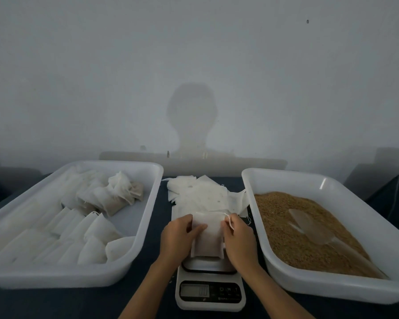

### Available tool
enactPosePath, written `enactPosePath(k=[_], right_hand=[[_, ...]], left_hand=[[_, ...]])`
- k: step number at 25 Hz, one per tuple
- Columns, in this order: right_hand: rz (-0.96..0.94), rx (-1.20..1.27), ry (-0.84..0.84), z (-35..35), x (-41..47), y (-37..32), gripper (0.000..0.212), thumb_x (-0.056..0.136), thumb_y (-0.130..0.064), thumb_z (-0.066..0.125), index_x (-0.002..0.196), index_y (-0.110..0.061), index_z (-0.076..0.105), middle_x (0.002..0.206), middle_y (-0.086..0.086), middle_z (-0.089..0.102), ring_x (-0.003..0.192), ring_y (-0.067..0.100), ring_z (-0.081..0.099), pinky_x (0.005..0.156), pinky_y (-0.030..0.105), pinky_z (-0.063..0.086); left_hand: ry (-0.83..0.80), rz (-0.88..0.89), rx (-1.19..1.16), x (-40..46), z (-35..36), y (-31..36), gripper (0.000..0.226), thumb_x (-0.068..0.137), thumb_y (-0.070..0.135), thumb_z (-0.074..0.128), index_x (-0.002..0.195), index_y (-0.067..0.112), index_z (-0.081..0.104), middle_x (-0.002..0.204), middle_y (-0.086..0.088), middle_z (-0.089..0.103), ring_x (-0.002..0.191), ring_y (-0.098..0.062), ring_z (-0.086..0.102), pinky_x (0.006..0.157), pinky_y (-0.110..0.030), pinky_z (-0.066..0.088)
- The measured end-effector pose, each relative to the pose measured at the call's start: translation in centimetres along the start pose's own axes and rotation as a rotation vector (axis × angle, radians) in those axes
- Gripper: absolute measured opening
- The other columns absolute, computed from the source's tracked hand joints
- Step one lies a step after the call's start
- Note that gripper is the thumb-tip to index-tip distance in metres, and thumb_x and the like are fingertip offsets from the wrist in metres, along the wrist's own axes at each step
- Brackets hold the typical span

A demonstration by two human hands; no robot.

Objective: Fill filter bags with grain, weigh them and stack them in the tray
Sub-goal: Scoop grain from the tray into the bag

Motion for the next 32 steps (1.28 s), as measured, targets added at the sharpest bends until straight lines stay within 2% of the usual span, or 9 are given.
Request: enactPosePath(k=[3,5,7,10,14,19,23,28,32], right_hand=[[0.019,0.073,-0.053,0.8,0.0,1.0,0.011,0.096,-0.016,0.053,0.090,-0.009,0.058,0.078,0.003,0.064,0.075,0.018,0.062,0.069,0.037,0.050],[0.008,0.158,-0.075,1.1,-0.1,1.0,0.006,0.095,-0.013,0.053,0.096,-0.011,0.059,0.089,-0.001,0.065,0.087,0.011,0.062,0.079,0.030,0.051],[-0.006,0.217,-0.054,0.8,-0.2,0.9,0.010,0.095,-0.011,0.053,0.102,-0.016,0.058,0.098,-0.007,0.064,0.096,0.004,0.060,0.083,0.019,0.047],[-0.020,0.289,-0.005,0.2,-0.3,1.2,0.014,0.095,-0.008,0.051,0.107,-0.016,0.056,0.105,-0.010,0.062,0.102,0.000,0.057,0.088,0.014,0.043],[-0.052,0.331,0.064,-0.7,-1.8,2.5,0.023,0.095,-0.002,0.049,0.111,-0.017,0.056,0.113,-0.011,0.060,0.109,0.000,0.055,0.095,0.016,0.042],[-0.060,0.335,0.051,-0.8,-2.4,4.0,0.024,0.095,-0.004,0.048,0.111,-0.020,0.057,0.115,-0.009,0.059,0.111,0.003,0.055,0.095,0.021,0.043],[-0.071,0.344,0.049,-0.9,-2.3,4.3,0.025,0.095,-0.004,0.048,0.110,-0.022,0.058,0.114,-0.012,0.059,0.111,0.004,0.055,0.094,0.022,0.042],[-0.081,0.350,0.041,-0.9,-2.3,4.1,0.026,0.094,-0.003,0.048,0.108,-0.022,0.059,0.110,-0.013,0.061,0.108,0.003,0.057,0.091,0.011,0.041],[-0.058,0.372,0.026,-0.9,-2.3,4.2,0.025,0.095,-0.001,0.048,0.106,-0.020,0.059,0.109,-0.010,0.061,0.106,0.003,0.057,0.088,0.009,0.041]], left_hand=[[-0.075,-0.007,-0.082,-0.1,1.0,-0.6,0.018,0.088,0.035,0.063,0.091,0.018,0.062,0.085,0.003,0.064,0.076,-0.010,0.057,0.063,-0.020,0.042],[-0.081,-0.041,-0.231,-0.2,1.1,-1.1,0.021,0.087,0.030,0.065,0.106,0.022,0.059,0.098,0.005,0.063,0.084,-0.006,0.057,0.067,-0.011,0.043],[-0.035,-0.068,-0.380,-0.5,0.5,-1.7,0.026,0.087,0.025,0.067,0.110,0.024,0.055,0.105,0.008,0.062,0.092,-0.005,0.058,0.075,-0.014,0.047],[0.103,-0.083,-0.475,-0.8,-1.1,-3.2,0.019,0.089,0.018,0.064,0.105,0.024,0.056,0.102,0.007,0.065,0.094,-0.008,0.062,0.080,-0.023,0.051],[0.264,-0.113,-0.513,-1.1,-3.2,-4.6,0.012,0.090,0.014,0.063,0.094,0.024,0.058,0.093,0.002,0.065,0.086,-0.003,0.061,0.075,-0.009,0.047],[0.203,-0.136,-0.437,-1.3,-2.3,-5.0,0.010,0.091,0.013,0.060,0.094,0.022,0.058,0.093,0.006,0.065,0.085,0.005,0.059,0.073,-0.004,0.044],[0.229,-0.152,-0.481,-1.3,-2.4,-5.6,0.012,0.091,0.008,0.058,0.095,0.020,0.059,0.095,0.003,0.066,0.090,-0.003,0.061,0.075,-0.009,0.046],[0.207,-0.152,-0.450,-1.3,-2.1,-5.7,0.013,0.091,0.006,0.057,0.093,0.019,0.060,0.092,0.006,0.066,0.085,0.005,0.059,0.074,-0.007,0.045],[0.180,-0.141,-0.425,-1.3,-1.8,-5.5,0.015,0.091,0.006,0.058,0.091,0.021,0.061,0.091,0.008,0.066,0.086,0.001,0.061,0.076,-0.012,0.045]])
Point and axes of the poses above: each hand's wrist, its own x-axis towards the middle knuckle, its own z-axis out of the palm, y = z × x, the point moved 8 cm from there along x, towards the middle knuckle
